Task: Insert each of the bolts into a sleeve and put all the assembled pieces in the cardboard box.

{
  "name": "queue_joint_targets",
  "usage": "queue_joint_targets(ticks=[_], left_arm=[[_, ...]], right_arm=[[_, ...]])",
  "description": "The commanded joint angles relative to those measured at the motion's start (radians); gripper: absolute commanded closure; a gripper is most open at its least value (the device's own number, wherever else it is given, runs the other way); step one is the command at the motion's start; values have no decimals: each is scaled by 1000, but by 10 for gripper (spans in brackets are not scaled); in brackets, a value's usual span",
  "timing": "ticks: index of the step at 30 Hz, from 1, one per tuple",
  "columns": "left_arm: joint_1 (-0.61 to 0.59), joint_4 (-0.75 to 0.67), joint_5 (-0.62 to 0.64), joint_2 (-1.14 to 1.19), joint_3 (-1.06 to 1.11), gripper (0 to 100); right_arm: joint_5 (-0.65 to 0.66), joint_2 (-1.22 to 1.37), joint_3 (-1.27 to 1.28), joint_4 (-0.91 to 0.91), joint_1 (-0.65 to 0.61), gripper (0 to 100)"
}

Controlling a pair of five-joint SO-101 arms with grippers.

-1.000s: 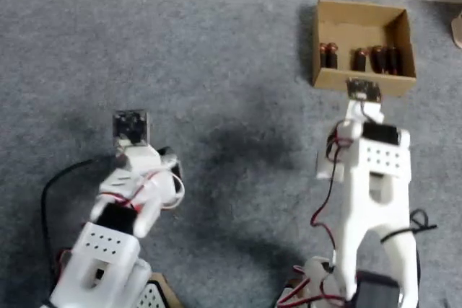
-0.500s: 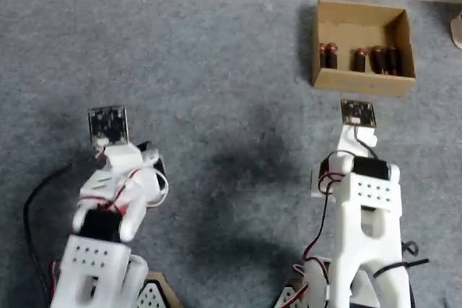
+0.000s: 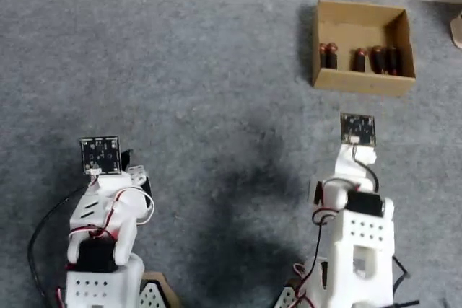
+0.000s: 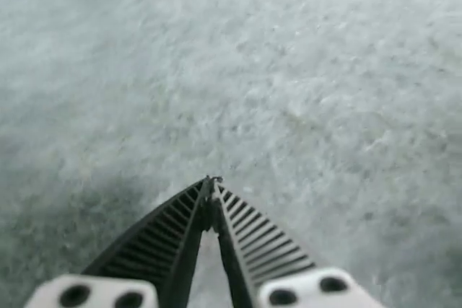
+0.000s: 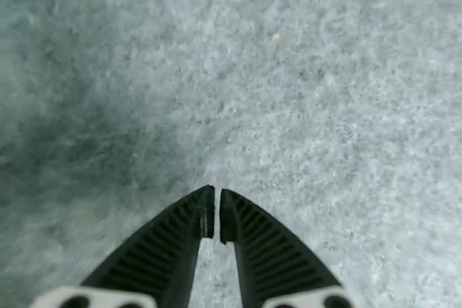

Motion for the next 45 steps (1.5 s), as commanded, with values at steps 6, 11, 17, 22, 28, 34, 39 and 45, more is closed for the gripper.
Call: queue_joint_targets(ticks=[6,11,17,22,28,34,39,45], left_arm=[[10,20,-135,-16,61,995],[-19,40,-137,-15,59,995],[-54,173,-138,-15,59,995],[-54,275,-253,-15,59,995],[-53,450,-324,-13,59,994],[-53,460,-324,-13,59,994],[-53,460,-324,-13,59,994],[-53,460,-324,-13,59,994]], right_arm=[[6,-239,154,-91,-10,994],[8,-323,205,-94,-10,992],[11,-420,295,-94,-10,992],[12,-550,384,-94,-10,992],[11,-803,547,-90,-2,992],[9,-822,599,7,-7,992],[9,-822,599,148,-2,992],[9,-837,599,268,-4,992]])
